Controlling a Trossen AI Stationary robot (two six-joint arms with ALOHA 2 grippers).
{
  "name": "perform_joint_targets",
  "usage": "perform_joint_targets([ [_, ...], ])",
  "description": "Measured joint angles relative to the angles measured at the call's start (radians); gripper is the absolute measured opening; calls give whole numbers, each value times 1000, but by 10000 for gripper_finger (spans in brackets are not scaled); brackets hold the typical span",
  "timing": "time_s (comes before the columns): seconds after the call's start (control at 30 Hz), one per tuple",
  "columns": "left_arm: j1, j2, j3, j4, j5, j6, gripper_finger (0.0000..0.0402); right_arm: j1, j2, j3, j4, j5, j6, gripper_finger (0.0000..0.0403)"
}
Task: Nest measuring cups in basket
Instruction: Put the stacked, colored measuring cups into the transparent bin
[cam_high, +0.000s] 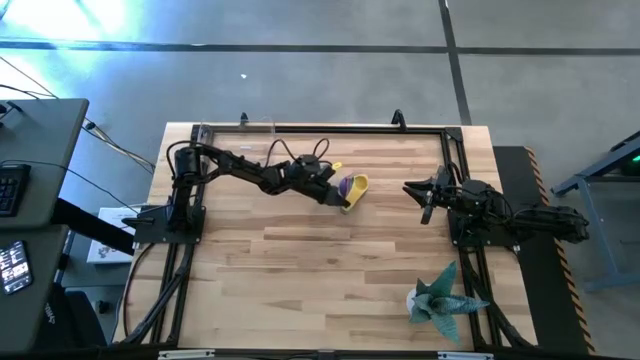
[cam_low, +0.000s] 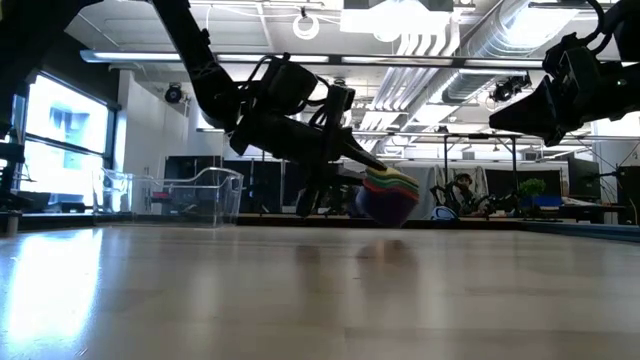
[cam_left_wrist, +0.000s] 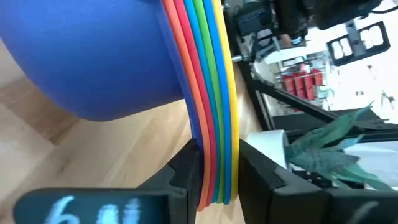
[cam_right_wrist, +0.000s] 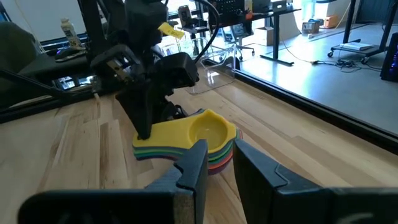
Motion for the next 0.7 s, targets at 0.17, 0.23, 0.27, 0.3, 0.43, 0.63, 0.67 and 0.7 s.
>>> perform_joint_targets([
  [0.17, 15, 0, -7, 44, 29, -22, 68, 0, 0, 0, 0, 0, 1, 69],
  [0.23, 21, 0, -19, 90, 30, -50, 68, 0, 0, 0, 0, 0, -2, 69],
  [0.27, 23, 0, -28, 112, 30, -67, 68, 0, 0, 0, 0, 0, -2, 69],
  [0.3, 26, 0, -38, 138, 24, -87, 68, 0, 0, 0, 0, 0, 0, 69],
  [0.43, 33, -3, -100, 274, -34, -155, 68, 0, 0, 0, 0, 0, -2, 69],
  [0.63, 42, -4, -165, 424, -120, -214, 68, 0, 0, 0, 0, 0, -1, 69],
  [0.67, 44, -6, -167, 430, -125, -213, 68, 0, 0, 0, 0, 0, 1, 69],
  [0.7, 47, -10, -169, 432, -128, -212, 68, 0, 0, 0, 0, 0, 0, 69],
])
